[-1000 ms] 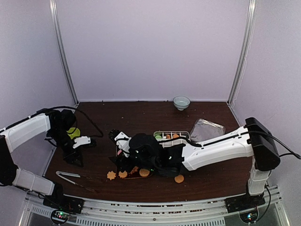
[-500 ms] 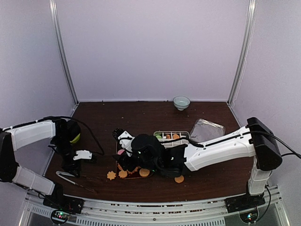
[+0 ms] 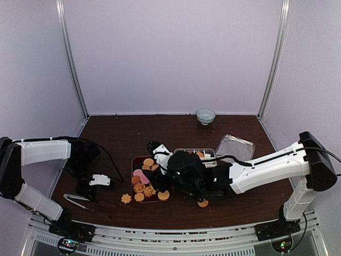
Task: Pack the cookies
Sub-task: Pick up the clamp at the corner of the board, then pass from the left arm to the right, then pass from the right arm to the left, then pass from the left arm to the right
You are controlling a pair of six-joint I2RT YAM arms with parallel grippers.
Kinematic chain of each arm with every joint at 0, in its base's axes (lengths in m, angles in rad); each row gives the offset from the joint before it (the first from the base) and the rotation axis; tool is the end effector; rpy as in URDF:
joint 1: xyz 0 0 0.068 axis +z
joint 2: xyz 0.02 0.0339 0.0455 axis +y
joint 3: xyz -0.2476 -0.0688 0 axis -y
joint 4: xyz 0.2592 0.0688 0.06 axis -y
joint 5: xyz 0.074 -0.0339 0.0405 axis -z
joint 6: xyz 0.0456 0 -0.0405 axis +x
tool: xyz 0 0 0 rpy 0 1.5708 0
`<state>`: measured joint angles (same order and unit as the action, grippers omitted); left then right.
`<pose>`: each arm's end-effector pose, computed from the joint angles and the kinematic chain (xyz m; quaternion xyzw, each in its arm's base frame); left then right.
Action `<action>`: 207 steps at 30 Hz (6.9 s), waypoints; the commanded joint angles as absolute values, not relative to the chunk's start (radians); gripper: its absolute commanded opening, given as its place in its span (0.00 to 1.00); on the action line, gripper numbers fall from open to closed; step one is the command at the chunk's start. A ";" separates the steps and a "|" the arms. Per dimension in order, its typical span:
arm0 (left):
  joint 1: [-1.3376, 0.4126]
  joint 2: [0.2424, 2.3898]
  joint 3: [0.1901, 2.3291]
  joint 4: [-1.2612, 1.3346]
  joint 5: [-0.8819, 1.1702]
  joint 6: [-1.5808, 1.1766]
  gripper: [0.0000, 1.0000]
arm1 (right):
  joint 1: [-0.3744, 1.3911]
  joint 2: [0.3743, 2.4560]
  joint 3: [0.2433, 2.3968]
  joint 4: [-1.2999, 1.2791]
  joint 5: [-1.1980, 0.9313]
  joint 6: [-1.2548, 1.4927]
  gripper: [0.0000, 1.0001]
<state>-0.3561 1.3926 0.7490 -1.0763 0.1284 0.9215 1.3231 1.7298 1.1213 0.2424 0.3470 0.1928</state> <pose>0.1871 -0.0758 0.1317 -0.5895 -0.8018 0.0822 0.0535 0.1169 0.3988 0.2172 -0.3521 0.7378 0.2803 0.5031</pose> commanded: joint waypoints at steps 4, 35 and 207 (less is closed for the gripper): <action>-0.380 1.407 0.727 -1.002 0.082 0.914 0.20 | 1.315 1.625 1.018 0.271 0.432 0.261 0.64; -0.392 1.482 1.689 -1.194 0.963 0.362 0.00 | 1.246 1.526 1.113 0.378 0.137 0.345 0.67; -0.480 1.275 1.276 -0.784 1.281 0.134 0.00 | 0.919 1.618 1.260 0.750 -0.722 0.818 0.55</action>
<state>-0.4721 1.2903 1.2854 -0.8295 1.2621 0.1280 0.9218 1.6180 1.2095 0.7578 -0.6163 0.8116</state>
